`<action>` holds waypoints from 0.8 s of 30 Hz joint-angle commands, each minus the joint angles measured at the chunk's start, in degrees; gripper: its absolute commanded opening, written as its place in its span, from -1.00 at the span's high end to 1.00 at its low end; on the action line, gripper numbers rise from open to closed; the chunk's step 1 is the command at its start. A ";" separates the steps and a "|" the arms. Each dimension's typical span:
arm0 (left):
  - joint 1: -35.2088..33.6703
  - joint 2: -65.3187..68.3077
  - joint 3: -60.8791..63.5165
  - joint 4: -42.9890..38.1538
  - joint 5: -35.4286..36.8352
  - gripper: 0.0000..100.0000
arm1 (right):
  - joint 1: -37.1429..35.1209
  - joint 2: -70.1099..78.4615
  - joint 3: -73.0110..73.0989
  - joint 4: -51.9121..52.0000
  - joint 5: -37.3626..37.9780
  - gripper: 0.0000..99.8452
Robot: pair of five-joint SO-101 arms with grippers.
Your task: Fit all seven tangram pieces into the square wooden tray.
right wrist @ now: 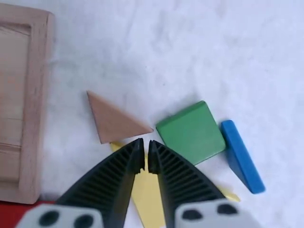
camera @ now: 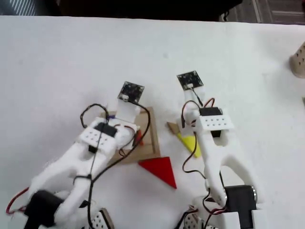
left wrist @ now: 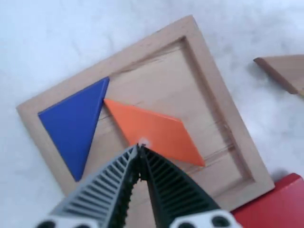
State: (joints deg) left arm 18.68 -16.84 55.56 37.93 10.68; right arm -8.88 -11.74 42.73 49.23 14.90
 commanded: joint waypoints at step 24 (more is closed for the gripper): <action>-4.44 -7.78 2.99 -10.46 0.88 0.95 | -0.92 -0.22 -2.46 -1.01 0.18 0.96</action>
State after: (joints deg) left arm 18.77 -21.23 59.96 29.58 7.87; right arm -8.88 -11.74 42.73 49.23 14.90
